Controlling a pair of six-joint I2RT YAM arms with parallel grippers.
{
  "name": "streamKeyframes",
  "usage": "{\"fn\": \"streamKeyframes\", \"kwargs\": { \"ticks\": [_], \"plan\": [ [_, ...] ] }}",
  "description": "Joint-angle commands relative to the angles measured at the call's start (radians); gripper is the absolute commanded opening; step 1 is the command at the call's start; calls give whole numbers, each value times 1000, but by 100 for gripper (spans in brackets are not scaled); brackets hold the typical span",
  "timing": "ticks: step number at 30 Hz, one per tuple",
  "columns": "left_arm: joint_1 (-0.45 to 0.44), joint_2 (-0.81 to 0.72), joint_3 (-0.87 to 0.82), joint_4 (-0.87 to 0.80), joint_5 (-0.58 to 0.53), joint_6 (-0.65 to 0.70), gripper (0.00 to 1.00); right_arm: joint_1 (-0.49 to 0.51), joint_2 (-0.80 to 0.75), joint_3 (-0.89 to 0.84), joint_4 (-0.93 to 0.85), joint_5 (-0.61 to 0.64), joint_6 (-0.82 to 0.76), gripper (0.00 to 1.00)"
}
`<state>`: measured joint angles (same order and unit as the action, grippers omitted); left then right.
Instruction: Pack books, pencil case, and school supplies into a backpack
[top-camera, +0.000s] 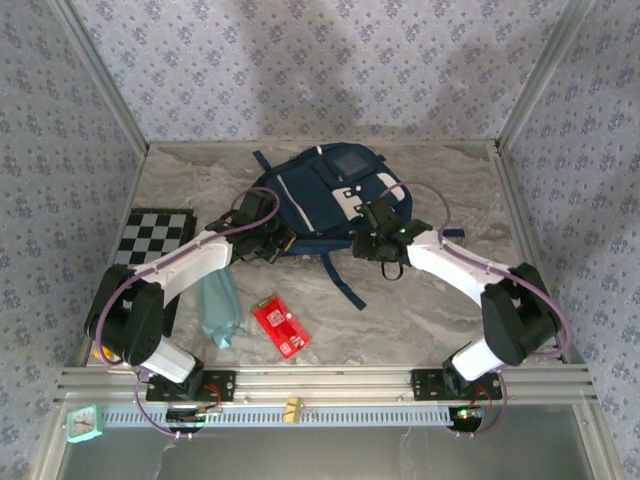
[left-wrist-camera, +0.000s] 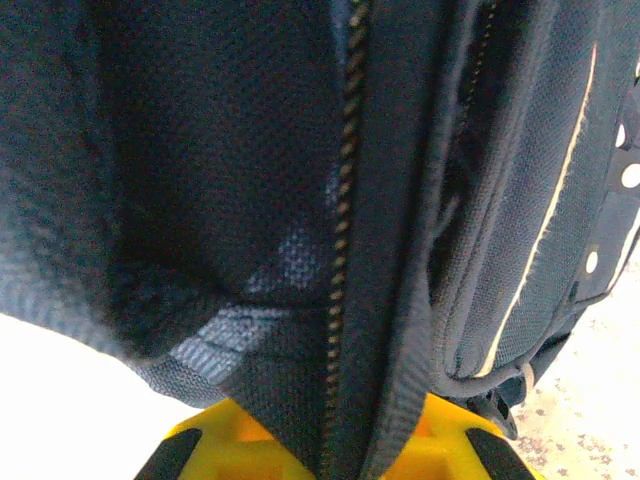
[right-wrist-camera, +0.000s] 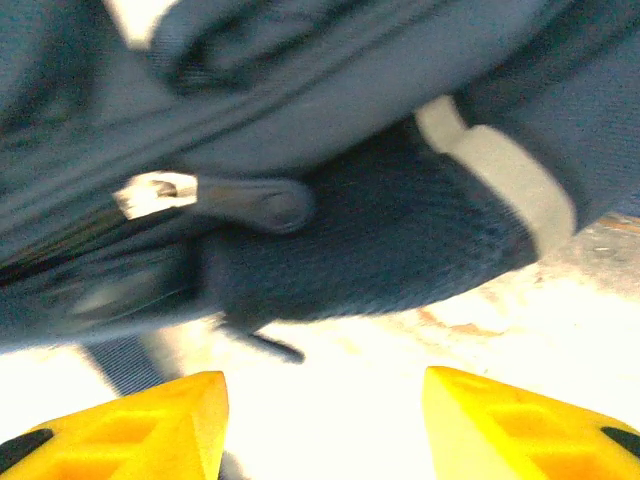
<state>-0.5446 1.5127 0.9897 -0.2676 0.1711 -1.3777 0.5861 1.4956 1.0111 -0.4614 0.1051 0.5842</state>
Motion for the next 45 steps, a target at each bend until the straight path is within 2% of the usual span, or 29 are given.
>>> {"fn": "streamKeyframes", "kwargs": {
  "ticks": [1,4,8,13,17,20,24,26,28,32,36,45],
  "plan": [
    [-12,-67,25,-6,-10,50,1,-34,-46,-25,8,-121,14,56],
    [-27,-87,8,-44,-9,96,16,-66,-59,-17,23,-203,75,58],
    [-49,-162,-48,-97,-92,130,31,-75,-37,57,-20,-219,119,61],
    [-90,-243,-54,-148,-192,151,42,-81,25,144,-67,-194,128,62],
    [-89,-203,55,-180,-218,261,48,-82,89,213,-90,-187,152,62],
    [-84,-125,141,-209,-220,344,47,-82,121,237,-81,-185,164,64],
    [-64,-24,145,-143,-118,395,46,-83,160,271,-98,-174,163,65],
    [-59,30,130,-121,-83,410,42,-81,169,281,-104,-170,170,65],
    [-56,52,90,-83,-64,398,33,-79,169,281,-107,-146,192,66],
    [-57,32,-29,17,-60,373,30,-83,164,279,-121,-110,244,68],
    [-55,22,-65,-14,-98,389,26,-84,172,278,-128,-95,269,69],
    [-68,2,-107,-17,-108,378,23,-55,209,282,-125,-37,390,63]
  ]
}}
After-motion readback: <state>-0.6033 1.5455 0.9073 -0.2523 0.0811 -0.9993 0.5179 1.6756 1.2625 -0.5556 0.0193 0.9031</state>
